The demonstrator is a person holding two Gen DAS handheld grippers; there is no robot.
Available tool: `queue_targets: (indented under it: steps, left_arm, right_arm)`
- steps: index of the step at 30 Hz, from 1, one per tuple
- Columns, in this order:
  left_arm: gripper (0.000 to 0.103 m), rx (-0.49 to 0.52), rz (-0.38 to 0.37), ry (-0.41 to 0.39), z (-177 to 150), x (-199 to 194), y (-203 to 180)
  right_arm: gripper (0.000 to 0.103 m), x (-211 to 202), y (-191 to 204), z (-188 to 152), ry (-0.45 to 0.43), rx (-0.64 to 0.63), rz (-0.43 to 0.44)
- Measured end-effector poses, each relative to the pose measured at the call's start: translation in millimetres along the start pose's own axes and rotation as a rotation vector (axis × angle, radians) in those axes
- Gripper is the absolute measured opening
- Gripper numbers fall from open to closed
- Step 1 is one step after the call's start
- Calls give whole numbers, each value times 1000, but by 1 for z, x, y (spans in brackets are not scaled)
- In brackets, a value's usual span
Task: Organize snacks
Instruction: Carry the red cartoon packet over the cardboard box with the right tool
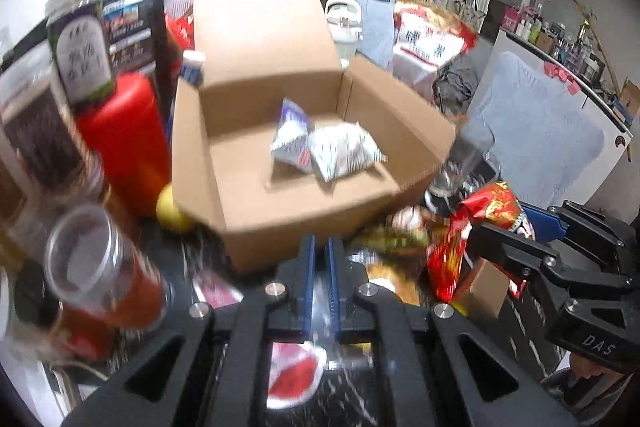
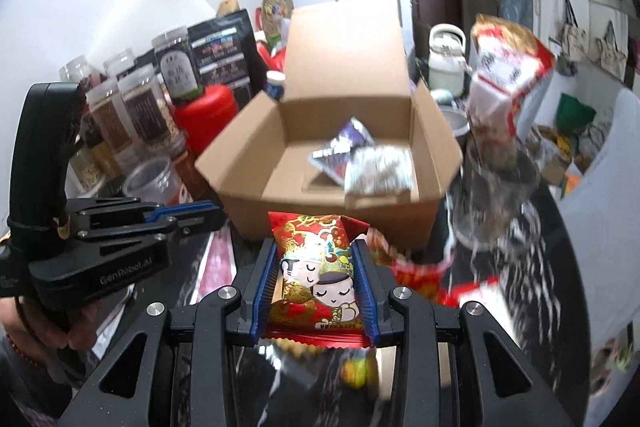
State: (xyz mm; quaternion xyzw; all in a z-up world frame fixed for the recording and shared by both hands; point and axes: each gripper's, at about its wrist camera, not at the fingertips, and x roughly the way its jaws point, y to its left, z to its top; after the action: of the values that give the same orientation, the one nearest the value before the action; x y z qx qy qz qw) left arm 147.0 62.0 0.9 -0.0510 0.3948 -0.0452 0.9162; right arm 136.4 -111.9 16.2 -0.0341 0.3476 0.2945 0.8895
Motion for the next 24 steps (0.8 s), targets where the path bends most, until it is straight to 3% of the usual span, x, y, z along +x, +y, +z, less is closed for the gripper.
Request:
queue_targets:
  steps: [11,24]
  left_arm:
    - [7,6,32,-34,61,38,13]
    - [7,15,-15,109,94,124,25]
  right_arm:
    - [36,41,-19,66,-23,-56,-32]
    - [36,116,-46,99,73,-77,-50]
